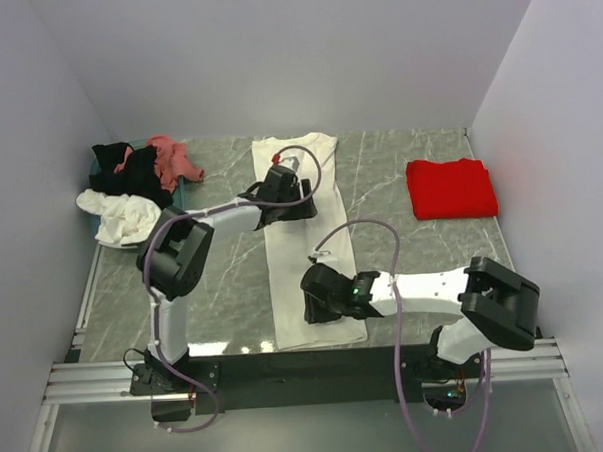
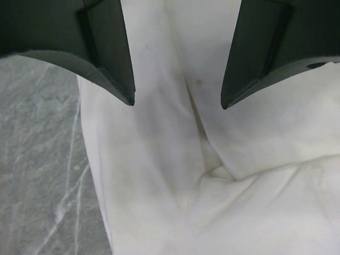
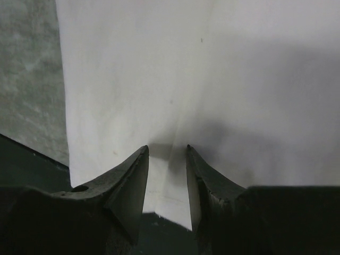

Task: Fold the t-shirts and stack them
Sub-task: Fold the tshirt

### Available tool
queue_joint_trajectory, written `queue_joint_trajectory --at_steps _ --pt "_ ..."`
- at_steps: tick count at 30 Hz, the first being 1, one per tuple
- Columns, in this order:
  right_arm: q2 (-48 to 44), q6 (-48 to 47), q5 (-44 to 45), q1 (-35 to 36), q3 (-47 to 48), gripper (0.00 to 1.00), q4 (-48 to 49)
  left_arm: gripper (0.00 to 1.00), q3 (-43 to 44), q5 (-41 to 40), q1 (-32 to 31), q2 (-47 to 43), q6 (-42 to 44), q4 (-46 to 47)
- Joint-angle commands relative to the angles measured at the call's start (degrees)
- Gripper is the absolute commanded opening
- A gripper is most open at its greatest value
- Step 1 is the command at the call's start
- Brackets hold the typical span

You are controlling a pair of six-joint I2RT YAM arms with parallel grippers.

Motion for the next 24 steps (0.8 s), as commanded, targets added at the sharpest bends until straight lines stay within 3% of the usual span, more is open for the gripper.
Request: queue_joint_trajectory --at_steps 1,5,9,15,24 --pt "-4.39 1.44 3.55 1.71 2.74 0.42 -6.83 0.72 -2.60 -2.98 0.11 -10.67 0.01 0.77" --pt "-11.15 2.06 6.72 2.59 3.45 0.43 -13.68 0.72 -11.20 -7.20 -1.11 -21.39 -1.13 2.88" --pt "-15.82 4.16 9.36 2.59 0.91 0.44 -17.74 0.72 -26.90 -10.20 -3.31 -34.03 -4.91 3.76" --pt "-19.60 7.24 12.61 2.15 -5.24 0.53 -22.22 0.72 -43.45 -13.62 -11.74 -45.99 -14.66 1.39" --pt "-27.86 11.29 13.84 -0.22 -12.62 0.57 -24.60 0.71 -50.16 -23.46 -27.74 -57.35 -30.47 -11.17"
